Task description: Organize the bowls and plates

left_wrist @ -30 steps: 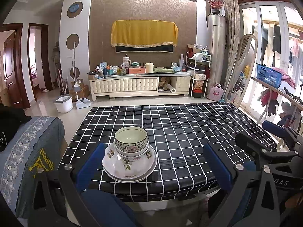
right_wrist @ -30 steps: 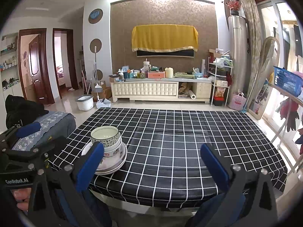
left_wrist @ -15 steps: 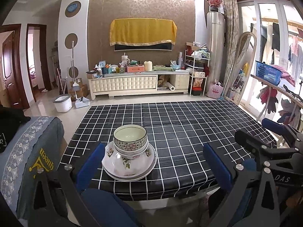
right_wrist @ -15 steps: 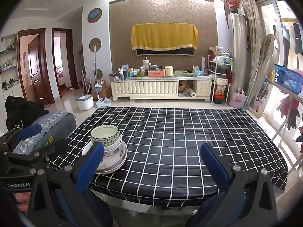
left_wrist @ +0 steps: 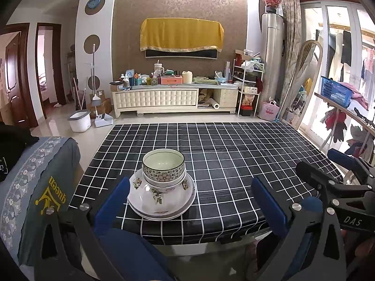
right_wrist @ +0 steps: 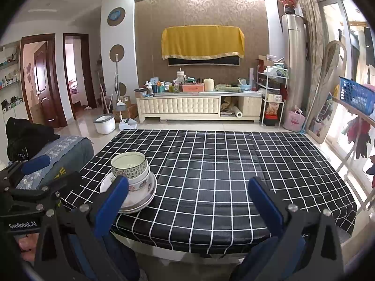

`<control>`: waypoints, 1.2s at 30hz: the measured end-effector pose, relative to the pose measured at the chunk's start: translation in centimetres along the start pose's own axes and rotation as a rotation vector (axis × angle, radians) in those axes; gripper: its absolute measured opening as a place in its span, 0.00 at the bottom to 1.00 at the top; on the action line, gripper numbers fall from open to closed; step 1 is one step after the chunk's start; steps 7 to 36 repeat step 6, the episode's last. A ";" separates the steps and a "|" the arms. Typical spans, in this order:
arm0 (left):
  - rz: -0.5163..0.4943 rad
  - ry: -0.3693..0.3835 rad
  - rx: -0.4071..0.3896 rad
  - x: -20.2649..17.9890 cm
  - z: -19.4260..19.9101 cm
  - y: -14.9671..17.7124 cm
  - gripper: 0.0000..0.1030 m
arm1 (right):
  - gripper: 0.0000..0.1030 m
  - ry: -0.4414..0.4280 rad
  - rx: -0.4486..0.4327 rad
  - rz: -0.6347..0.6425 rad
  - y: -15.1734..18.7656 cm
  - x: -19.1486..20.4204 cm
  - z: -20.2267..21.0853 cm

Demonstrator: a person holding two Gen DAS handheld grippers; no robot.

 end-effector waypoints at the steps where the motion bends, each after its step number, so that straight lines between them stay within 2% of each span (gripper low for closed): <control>1: -0.001 0.001 0.002 0.0 0.0 0.0 0.99 | 1.00 -0.001 0.002 -0.001 0.0 0.0 -0.1; 36: -0.007 -0.002 0.002 -0.3 0.1 0.1 0.99 | 1.00 -0.002 0.007 -0.005 0.2 0.0 -0.1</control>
Point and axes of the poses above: each gripper's, at about its wrist camera, not at the fingertips, and z roughly against the way its jaws point, x to its left, y to its underside, the point moved 2 cm from there along -z, roughly the way its jaws point, and after that the axes turned 8 degrees about -x, right-handed, at the moved point
